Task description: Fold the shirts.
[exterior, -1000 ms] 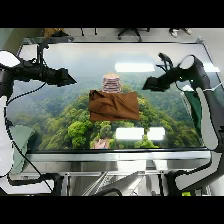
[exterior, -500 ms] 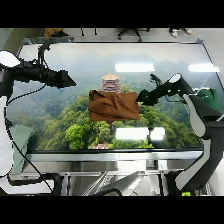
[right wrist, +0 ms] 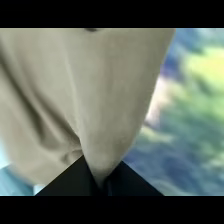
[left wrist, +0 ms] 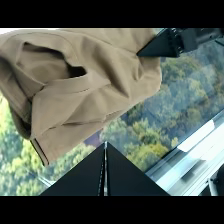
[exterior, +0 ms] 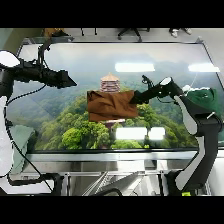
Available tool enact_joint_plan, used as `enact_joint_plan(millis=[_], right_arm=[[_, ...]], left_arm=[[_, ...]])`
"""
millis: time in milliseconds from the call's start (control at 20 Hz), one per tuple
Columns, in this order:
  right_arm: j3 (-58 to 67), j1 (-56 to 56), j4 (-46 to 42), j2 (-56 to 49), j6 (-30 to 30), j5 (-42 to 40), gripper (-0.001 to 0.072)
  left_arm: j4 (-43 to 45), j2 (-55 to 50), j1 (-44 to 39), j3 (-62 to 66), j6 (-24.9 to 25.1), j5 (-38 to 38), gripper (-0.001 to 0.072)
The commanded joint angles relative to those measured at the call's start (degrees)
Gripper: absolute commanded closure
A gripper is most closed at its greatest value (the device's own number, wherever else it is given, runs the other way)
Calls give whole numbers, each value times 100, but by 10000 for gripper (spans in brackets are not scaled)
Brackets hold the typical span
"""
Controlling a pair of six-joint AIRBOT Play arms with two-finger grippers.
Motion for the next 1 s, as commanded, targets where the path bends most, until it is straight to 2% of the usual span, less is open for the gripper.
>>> enact_joint_plan(millis=[0,250,400,600,700,800,950], right_arm=[[811,-179,424,468,-52,286,691],[2752,-1224,365,1355,614,-323,691],[2839,-2343,343,1609,1029,-1029,691],[2710,-3775,343,1569,1327,-1329,691],[2566,-4328,321,1572,1384,-1128,691],[2496,-4747,-26,1572,1790,-481,691],[2485,-5099,-1547,1606,3042,1093,691]], left_arm=[[-2,2,4,-2,-2,-24,695],[0,2,2,-2,0,-68,695],[0,2,2,-2,0,-68,695],[0,2,2,-2,0,-85,695],[0,2,2,-2,0,-81,695],[0,2,2,-2,0,-94,695],[-2,2,2,-2,0,-162,695]])
